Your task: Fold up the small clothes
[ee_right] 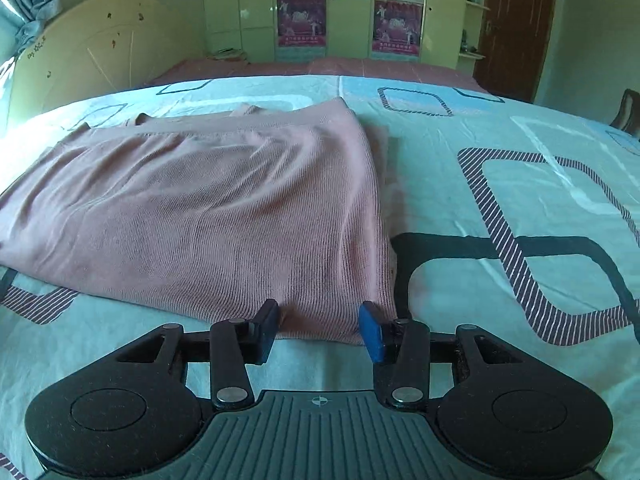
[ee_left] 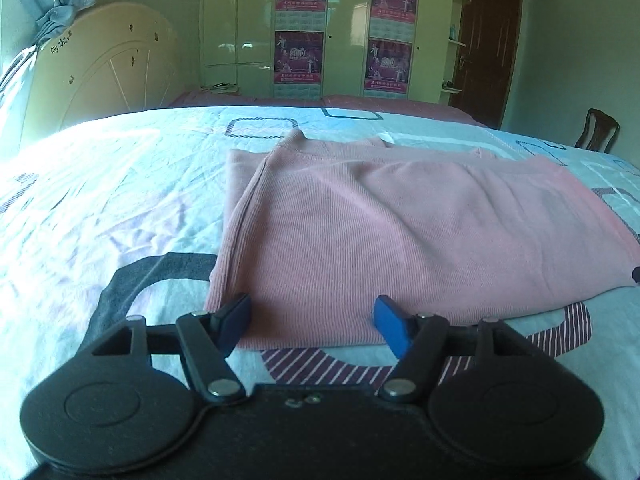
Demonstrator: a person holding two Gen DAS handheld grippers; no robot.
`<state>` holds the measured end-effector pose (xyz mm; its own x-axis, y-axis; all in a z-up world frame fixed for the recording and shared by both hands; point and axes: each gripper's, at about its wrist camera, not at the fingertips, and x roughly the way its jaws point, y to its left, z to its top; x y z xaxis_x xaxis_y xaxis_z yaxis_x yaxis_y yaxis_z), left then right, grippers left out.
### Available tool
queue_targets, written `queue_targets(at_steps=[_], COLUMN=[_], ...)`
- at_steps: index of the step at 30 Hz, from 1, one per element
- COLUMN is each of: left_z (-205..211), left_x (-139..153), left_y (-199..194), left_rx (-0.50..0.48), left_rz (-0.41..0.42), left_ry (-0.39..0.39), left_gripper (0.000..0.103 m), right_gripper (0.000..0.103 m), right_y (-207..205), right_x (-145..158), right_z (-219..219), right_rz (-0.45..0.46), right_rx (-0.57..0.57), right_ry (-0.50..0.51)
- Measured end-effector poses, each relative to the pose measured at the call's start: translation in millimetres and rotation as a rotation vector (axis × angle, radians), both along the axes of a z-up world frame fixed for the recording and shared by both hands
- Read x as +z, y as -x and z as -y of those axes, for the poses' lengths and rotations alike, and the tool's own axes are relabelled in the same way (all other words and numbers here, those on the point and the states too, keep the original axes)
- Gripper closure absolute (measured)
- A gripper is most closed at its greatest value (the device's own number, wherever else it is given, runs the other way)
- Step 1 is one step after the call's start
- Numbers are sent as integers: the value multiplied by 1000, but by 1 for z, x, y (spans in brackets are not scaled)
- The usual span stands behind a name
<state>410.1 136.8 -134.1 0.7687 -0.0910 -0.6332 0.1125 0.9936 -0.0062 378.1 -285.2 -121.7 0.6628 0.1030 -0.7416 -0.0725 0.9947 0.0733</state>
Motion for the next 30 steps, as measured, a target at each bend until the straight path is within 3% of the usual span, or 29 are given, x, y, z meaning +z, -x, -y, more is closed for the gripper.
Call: queue_targets(at_steps=[3,5,8,11,13,16,20,21,23,30], left_z=[3,3,5,3,4,4,3,3,3,0], left_x=[1,0,1,0,-2,-3,-4,-3,-4,-3], left_y=[2,3,3,4,5,7,8,8,7,7], left_rx=[10,21,16,9,9,15,14,14,15,16], left_rz=[1,-1,-10,-17,-19,-19,-20,-20,-21,-25], left_ry=[-6,5,-6,-6,-8,-8,-4,-4,-5,6], left_gripper=[37,37,37,37,37,37,37,37,36,36], right_gripper=[61,80,80,80,80,80,80,80,80,80], right_y=[6,1,2,7,1,0,7,6,-4,0], right_x=[7,-4,3,12,0,-2,16,15,-1,-1], right_z=[4,6,6,9,10,11,11,12,14,16], right_rz=[41,-20,-12,51,-25,-27,67,67,-39,-26], right_rx=[-40,-60,-51,-73,-77,-77,-93,-99,-110,-99], right_ry=[-20,-21,-13,-28,-22,-26,-46,-49,-47,-53])
